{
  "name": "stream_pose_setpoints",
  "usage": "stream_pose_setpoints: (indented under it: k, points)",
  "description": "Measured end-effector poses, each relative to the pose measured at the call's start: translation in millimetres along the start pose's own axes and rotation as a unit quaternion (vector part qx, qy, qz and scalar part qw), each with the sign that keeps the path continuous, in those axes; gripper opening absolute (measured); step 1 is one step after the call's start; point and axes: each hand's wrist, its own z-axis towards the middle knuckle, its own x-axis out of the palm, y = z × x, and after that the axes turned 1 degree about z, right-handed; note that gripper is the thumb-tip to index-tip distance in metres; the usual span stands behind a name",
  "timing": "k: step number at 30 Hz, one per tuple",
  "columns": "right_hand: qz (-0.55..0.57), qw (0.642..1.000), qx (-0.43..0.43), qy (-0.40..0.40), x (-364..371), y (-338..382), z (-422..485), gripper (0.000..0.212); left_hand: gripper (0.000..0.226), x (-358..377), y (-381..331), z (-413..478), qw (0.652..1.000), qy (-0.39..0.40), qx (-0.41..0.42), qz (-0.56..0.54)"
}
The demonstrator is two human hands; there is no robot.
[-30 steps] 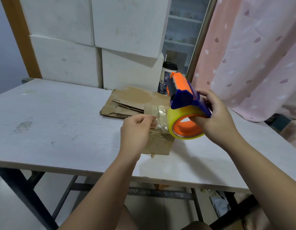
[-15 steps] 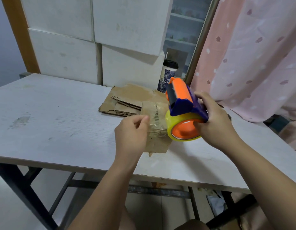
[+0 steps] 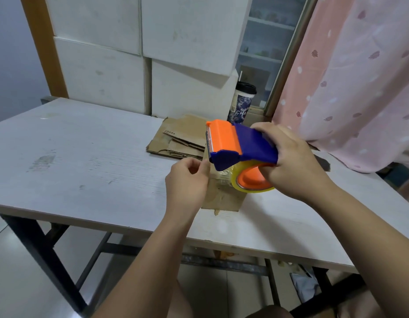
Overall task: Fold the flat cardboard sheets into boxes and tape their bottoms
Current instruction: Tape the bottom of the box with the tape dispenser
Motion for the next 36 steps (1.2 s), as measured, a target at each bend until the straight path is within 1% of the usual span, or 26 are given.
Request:
stream_pose_setpoints:
  k: [3, 6, 9, 15, 19, 24, 31, 33, 36]
  points:
    - [0.002, 1.0, 0.007, 0.008, -1.9, -1.0, 1.3, 0.066, 0.024, 0.3, 4.9, 2.6, 1.0, 0.006, -0.023, -0.012]
    - [0.005, 1.0, 0.02, 0.012, -3.3, -3.2, 2.5, 0.068, 0.026, -0.9, 9.3, 4.0, 0.994, 0.026, -0.072, -0.073]
    - [0.017, 0.999, 0.02, 0.017, -4.3, -6.0, 3.9, 0.068, 0.026, -0.8, 11.3, 4.3, 0.991, 0.034, -0.08, -0.102]
    - [0.089, 0.994, 0.046, 0.033, -5.2, -11.5, 7.0, 0.072, 0.034, 2.1, 16.6, 3.8, 0.995, 0.011, -0.068, -0.078]
    - [0.137, 0.989, 0.055, 0.029, -6.3, -6.8, 4.5, 0.065, 0.032, -0.4, 20.7, 5.2, 0.995, 0.013, -0.077, -0.064]
    - [0.162, 0.985, 0.053, 0.025, -4.8, -3.8, 2.6, 0.065, 0.029, 1.0, 22.9, 5.0, 0.994, 0.01, -0.082, -0.067]
    - [0.166, 0.984, 0.049, 0.037, -2.4, -5.9, 0.9, 0.069, 0.038, 3.0, 26.2, 6.9, 0.996, 0.005, -0.08, -0.038]
    - [0.165, 0.984, 0.049, 0.035, -1.4, -5.3, 0.8, 0.068, 0.035, 4.7, 27.2, 4.5, 0.997, 0.004, -0.07, -0.027]
    - [0.167, 0.984, 0.044, 0.032, 1.8, -8.3, -0.2, 0.078, 0.012, 7.7, 27.3, -0.2, 0.995, -0.005, -0.085, -0.049]
